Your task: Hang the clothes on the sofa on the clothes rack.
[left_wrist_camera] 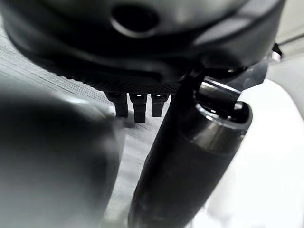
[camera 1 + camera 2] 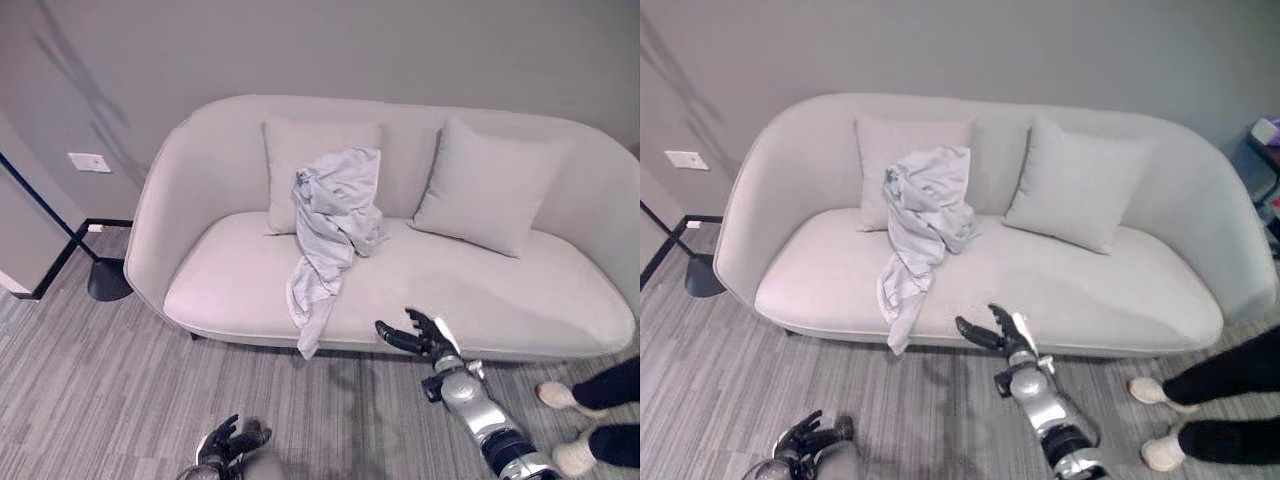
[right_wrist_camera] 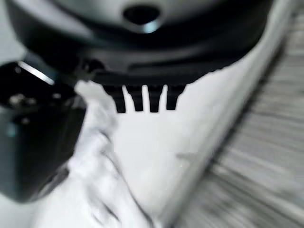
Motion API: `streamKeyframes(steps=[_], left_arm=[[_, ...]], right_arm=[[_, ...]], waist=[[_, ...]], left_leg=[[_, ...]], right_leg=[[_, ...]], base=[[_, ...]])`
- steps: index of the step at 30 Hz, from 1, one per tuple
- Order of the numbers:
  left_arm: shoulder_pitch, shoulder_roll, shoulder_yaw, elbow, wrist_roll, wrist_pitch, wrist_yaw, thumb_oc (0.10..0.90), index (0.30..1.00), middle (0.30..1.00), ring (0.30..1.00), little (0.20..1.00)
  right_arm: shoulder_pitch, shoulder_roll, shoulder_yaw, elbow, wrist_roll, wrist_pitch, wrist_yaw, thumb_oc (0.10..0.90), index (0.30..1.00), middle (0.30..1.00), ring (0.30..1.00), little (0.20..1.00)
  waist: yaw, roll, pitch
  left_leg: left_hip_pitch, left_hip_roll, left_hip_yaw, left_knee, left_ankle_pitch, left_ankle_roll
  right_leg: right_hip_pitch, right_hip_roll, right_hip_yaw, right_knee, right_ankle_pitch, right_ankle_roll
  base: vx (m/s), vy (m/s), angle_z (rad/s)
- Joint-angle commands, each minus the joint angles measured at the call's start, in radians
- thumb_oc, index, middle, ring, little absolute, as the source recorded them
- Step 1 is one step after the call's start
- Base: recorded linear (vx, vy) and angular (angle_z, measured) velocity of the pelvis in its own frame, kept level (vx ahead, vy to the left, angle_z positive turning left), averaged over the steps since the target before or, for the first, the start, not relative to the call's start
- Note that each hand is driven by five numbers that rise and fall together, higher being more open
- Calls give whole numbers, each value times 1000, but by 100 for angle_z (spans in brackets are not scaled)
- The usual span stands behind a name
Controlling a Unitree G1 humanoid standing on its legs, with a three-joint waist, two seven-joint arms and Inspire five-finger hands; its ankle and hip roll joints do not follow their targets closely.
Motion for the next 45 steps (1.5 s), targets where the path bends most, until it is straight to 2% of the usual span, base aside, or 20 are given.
streamKeyframes(steps=[1, 2, 3, 5, 6, 7, 10, 11, 14, 15, 17, 18, 19, 24, 27, 33, 37, 38, 41, 45], left_arm=[[55, -8, -100, 77, 6, 17, 5, 800, 900, 900, 900, 900], [49, 12, -115, 79, 29, 17, 0, 800, 900, 900, 900, 900], [49, 13, -114, 79, 29, 17, 0, 800, 900, 900, 900, 900], [30, 38, -126, 83, 43, 16, 4, 800, 900, 900, 900, 900], [30, 38, -126, 83, 43, 16, 4, 800, 900, 900, 900, 900], [11, 44, -150, 83, 59, 15, 9, 800, 900, 900, 900, 900], [-33, 38, -223, 73, 70, 15, 18, 800, 900, 900, 900, 900], [-47, 34, -254, 69, 72, 16, 17, 800, 900, 900, 900, 900], [-61, 33, -298, 69, 96, 14, 2, 800, 900, 900, 900, 900], [-67, 33, -330, 56, 119, 9, -13, 800, 900, 900, 900, 900], [-73, 33, -351, 51, 147, 4, -29, 800, 900, 900, 900, 900], [-73, 35, -373, 36, 177, -4, -41, 800, 900, 900, 900, 900], [-74, 35, -376, 34, 182, -5, -44, 800, 900, 900, 900, 900], [-71, 34, -379, 42, 218, -4, -49, 800, 900, 900, 900, 900], [-80, 35, -390, 25, 226, -5, -40, 800, 900, 900, 900, 900], [-89, 15, -406, 23, 221, -9, -27, 800, 900, 900, 900, 900], [-89, 6, -378, 60, 240, -4, -10, 800, 900, 900, 900, 900], [-89, 6, -378, 60, 240, -4, -10, 800, 900, 900, 900, 900], [-74, 9, -342, 85, 249, 2, -5, 800, 900, 900, 900, 900], [-53, 13, -299, 100, 246, 7, 0, 800, 900, 900, 900, 900]], right_arm=[[-100, -22, -56, -42, 41, -55, -19, 800, 900, 900, 900, 900], [-110, 9, -44, 18, 48, -45, -12, 800, 900, 900, 900, 900], [-111, 10, -44, 19, 48, -45, -12, 800, 900, 900, 900, 900], [-134, 53, -27, 121, 26, -31, -20, 800, 900, 900, 900, 900], [-135, 53, -27, 122, 26, -31, -20, 800, 900, 900, 900, 900], [-150, 74, -36, 201, 16, -19, -52, 800, 900, 900, 900, 900], [-211, 97, -78, 369, 60, -17, -113, 800, 900, 900, 900, 900], [-235, 101, -82, 433, 85, -14, -120, 800, 900, 900, 900, 900], [-255, 100, -82, 510, 124, -10, -105, 800, 900, 900, 900, 900], [-263, 85, -65, 546, 133, -9, -79, 800, 900, 900, 900, 900], [-272, 73, -58, 584, 140, -7, -45, 800, 900, 900, 900, 900], [-272, 67, -54, 609, 163, -15, -16, 800, 900, 900, 900, 900], [-269, 72, -48, 605, 160, -19, -12, 800, 900, 900, 900, 900], [-237, 106, -29, 579, 185, -30, 26, 800, 900, 900, 900, 900], [-237, 124, 10, 553, 154, -31, 34, 800, 900, 900, 900, 900], [-269, 126, 12, 518, 148, -38, 13, 800, 900, 900, 900, 900], [-212, 140, 9, 403, 184, -64, 12, 800, 900, 900, 900, 900], [-212, 140, 9, 403, 184, -64, 12, 800, 900, 900, 900, 900], [-134, 140, 13, 298, 205, -76, 37, 800, 900, 900, 900, 900], [-48, 116, 27, 129, 173, -82, 57, 800, 900, 900, 900, 900]], waist=[[3, 21, -47], [20, 2, -57], [20, 1, -57], [49, -30, -61], [48, -31, -62], [76, -48, -61], [123, -62, -48], [137, -60, -35], [157, -57, -11], [171, -47, 9], [185, -32, 30], [198, -12, 45], [199, -6, 49], [199, 4, 45], [192, 7, 39], [155, 12, 19], [110, -8, -17], [110, -8, -17], [68, -26, -43], [29, -35, -60]], left_leg=[[205, 8, -14, -50, 30, 39], [206, -24, -14, -39, 17, 52], [206, -25, -14, -39, 17, 53], [184, -76, -27, -19, -15, 77], [183, -77, -27, -18, -16, 78], [154, -108, -44, -5, -31, 92], [84, -164, -89, 10, -43, 116], [64, -184, -108, 8, -44, 124], [40, -197, -142, -2, -53, 118], [12, -215, -162, -16, -43, 118], [-25, -226, -184, -28, -24, 108], [-58, -231, -204, -42, -5, 99], [-63, -233, -207, -45, -2, 98], [-78, -234, -216, -51, 8, 89], [-79, -233, -215, -54, 9, 83], [-67, -222, -184, -53, 2, 75], [-39, -200, -162, -52, -10, 68], [-39, -200, -162, -52, -10, 68], [0, -180, -138, -50, -19, 63], [45, -161, -104, -39, -15, 70]], right_leg=[[-55, -101, 129, 30, -26, 44], [-44, -137, 117, 42, -18, 57], [-44, -138, 117, 42, -18, 58], [-45, -181, 99, 48, 2, 84], [-45, -182, 98, 48, 2, 84], [-58, -206, 80, 56, 18, 100], [-96, -228, 43, 80, 36, 117], [-110, -231, 30, 87, 41, 120], [-121, -225, 18, 89, 33, 126], [-137, -221, 2, 78, 37, 128], [-155, -213, -22, 65, 32, 124], [-178, -212, -43, 60, 33, 125], [-185, -212, -46, 61, 33, 126], [-203, -212, -52, 60, 30, 126], [-204, -216, -53, 59, 30, 129], [-198, -226, -32, 39, 43, 135], [-188, -228, -10, 26, 46, 136], [-188, -228, -10, 26, 46, 136], [-166, -225, 17, 18, 42, 132], [-144, -227, 37, 16, 48, 125]], base=[[303, 383, -22], [143, 171, 6], [249, 303, 33], [150, 200, 75], [108, 175, 78], [77, 152, 65], [33, 174, 81], [37, 109, 73], [-6, 25, 58], [-73, 24, 46], [-93, -19, 75], [-89, -50, 58], [-49, -32, 9], [22, -6, 6], [15, 5, 3], [0, 15, -3], [24, -19, -21], [27, -29, -29], [30, -26, -28], [-30, 19, -37]])
